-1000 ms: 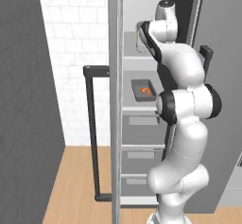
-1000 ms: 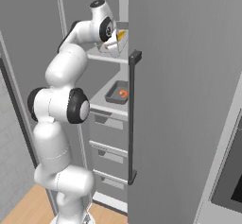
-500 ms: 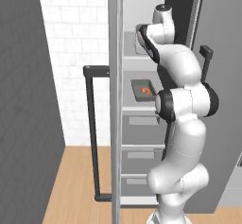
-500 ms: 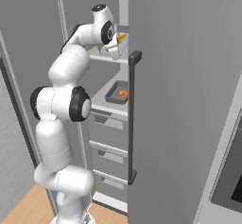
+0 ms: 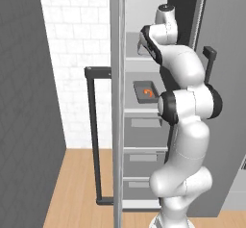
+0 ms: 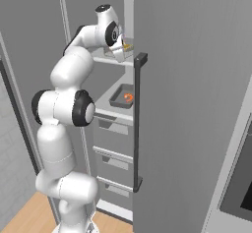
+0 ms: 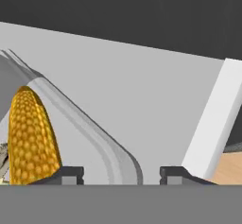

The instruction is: Take the meat container that has the shrimp and place it on the second highest rack of the freezer. Then take the vegetable container that has the mushroom and corn and place it on the highest rack of the freezer.

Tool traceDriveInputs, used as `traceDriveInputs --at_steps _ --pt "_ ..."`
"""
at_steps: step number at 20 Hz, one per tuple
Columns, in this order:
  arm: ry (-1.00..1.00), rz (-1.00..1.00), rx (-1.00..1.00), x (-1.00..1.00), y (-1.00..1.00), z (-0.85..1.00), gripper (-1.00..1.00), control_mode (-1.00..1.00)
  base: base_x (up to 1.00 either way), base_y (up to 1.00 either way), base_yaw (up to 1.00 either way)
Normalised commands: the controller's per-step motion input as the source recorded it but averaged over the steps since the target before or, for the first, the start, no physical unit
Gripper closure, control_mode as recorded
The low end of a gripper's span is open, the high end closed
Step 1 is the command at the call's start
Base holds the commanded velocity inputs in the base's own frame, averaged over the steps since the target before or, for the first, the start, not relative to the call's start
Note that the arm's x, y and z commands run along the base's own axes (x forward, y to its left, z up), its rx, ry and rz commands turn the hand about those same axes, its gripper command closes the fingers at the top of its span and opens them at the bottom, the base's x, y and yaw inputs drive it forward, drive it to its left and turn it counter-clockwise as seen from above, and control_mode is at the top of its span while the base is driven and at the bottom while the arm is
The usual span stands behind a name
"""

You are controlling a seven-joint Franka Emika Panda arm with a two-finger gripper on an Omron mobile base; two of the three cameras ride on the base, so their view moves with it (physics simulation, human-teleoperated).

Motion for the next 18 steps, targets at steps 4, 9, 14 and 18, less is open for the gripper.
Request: traceDriveInputs --at_steps 4,9,14,18 --pt "-0.07 0.0 0.01 0.13 -0.14 0.03 -1.0 -1.0 0.0 0.0 0.0" --pt "-0.15 0.0 0.07 0.07 -0.23 0.21 -1.0 -1.0 0.0 0.0 0.0" --pt "-0.12 0.02 0.04 -0.25 -0.01 0.29 -1.0 -1.0 0.0 0.0 0.0" --pt "0.0 0.09 -0.01 -0.97 0.0 0.34 -1.0 -1.0 0.0 0.0 0.0"
